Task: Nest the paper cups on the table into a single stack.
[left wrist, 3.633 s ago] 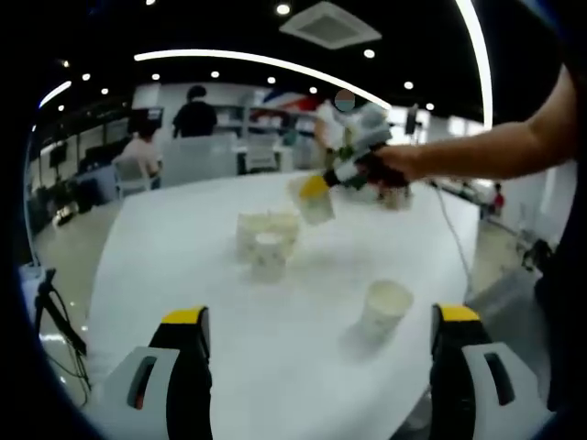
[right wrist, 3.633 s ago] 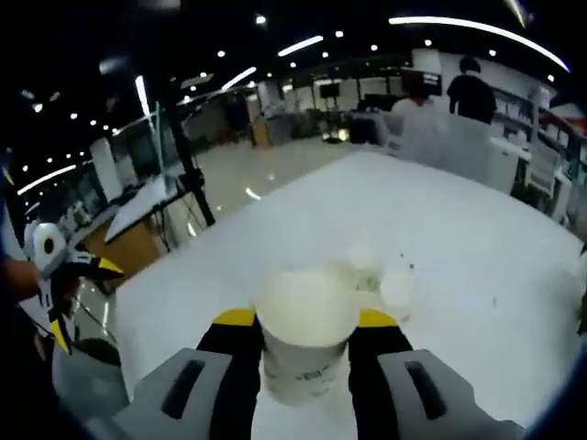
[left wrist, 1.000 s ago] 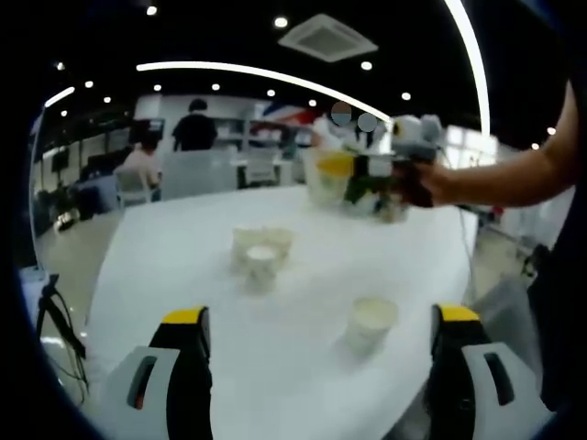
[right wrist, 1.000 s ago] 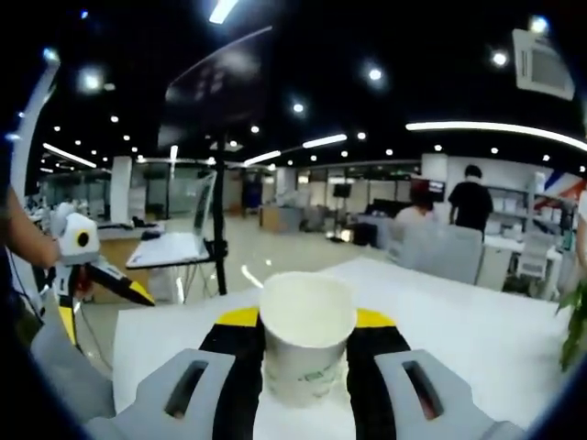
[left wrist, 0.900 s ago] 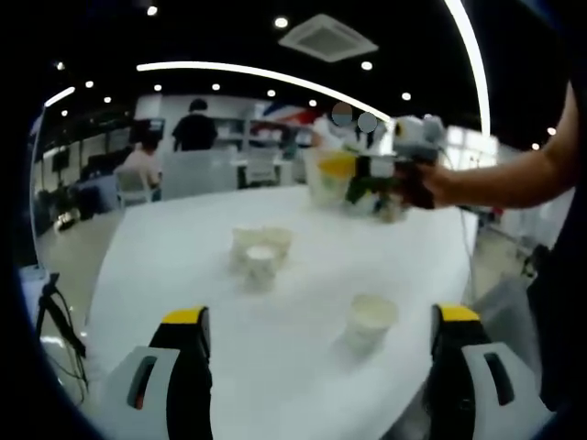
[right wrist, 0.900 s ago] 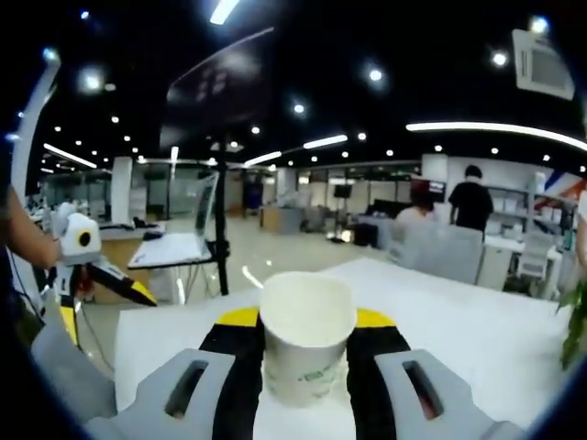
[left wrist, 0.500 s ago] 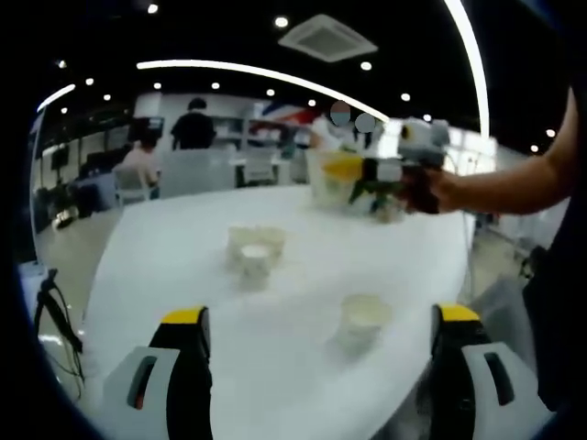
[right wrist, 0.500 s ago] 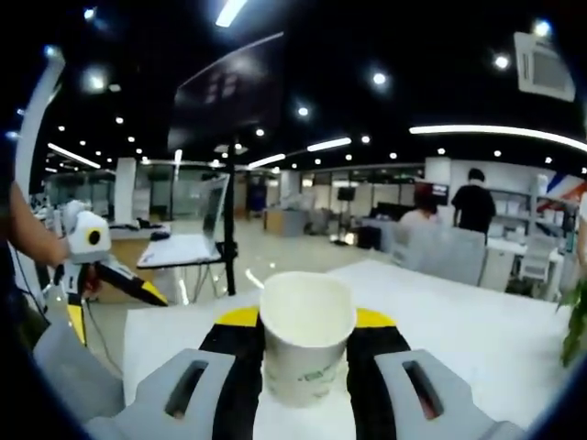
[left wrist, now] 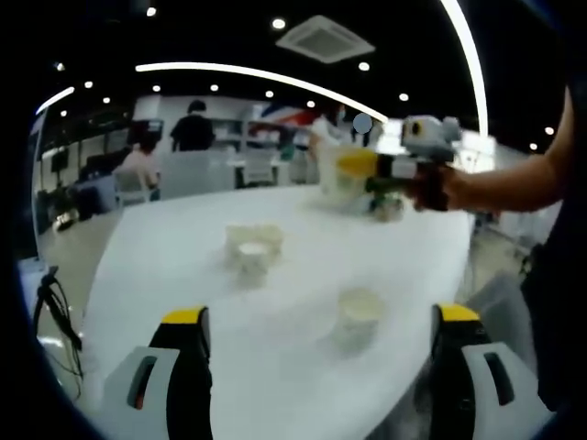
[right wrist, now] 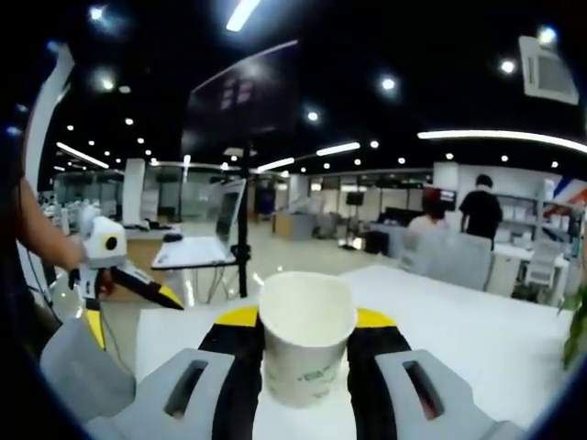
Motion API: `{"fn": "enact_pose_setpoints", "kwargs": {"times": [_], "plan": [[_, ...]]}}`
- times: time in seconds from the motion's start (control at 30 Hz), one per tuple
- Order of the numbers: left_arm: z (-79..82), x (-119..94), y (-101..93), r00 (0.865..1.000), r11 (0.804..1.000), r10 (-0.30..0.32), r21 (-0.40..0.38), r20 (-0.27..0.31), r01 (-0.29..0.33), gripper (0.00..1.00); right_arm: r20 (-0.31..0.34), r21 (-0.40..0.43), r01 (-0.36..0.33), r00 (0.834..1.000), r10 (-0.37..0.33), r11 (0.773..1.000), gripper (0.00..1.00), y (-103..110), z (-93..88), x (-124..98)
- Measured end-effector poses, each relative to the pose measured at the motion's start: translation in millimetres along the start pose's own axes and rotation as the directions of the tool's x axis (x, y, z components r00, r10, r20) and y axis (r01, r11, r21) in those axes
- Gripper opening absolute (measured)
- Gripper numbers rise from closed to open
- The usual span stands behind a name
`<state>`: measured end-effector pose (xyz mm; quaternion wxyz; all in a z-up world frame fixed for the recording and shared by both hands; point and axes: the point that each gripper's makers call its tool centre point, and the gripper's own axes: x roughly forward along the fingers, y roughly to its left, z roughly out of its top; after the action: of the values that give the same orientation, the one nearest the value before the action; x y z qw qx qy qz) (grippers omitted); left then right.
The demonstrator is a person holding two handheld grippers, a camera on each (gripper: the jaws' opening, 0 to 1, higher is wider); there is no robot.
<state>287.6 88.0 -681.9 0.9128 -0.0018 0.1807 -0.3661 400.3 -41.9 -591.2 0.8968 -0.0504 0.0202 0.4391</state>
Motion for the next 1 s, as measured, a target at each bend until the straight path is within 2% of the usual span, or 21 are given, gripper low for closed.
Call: {"fn": "enact_pose_setpoints", "kwargs": {"times": [0.57, 1.0], "plan": [[-3.6, -0.9, -5.6, 1.000, 1.000, -0.006, 0.007, -0.009, 0.006, 0.99, 0.020, 0.045, -0.021, 1.000, 0.020, 0.999, 0.32, 33.3, -5.5, -21.4], [-5.0, 0.7, -7.4, 1.000, 1.000, -0.006, -0.002, -0.014, 0.006, 0.99, 0.015, 0.014, -0.050, 0.999, 0.050, 0.999, 0.33, 58.4, -7.1, -34.1]]}}
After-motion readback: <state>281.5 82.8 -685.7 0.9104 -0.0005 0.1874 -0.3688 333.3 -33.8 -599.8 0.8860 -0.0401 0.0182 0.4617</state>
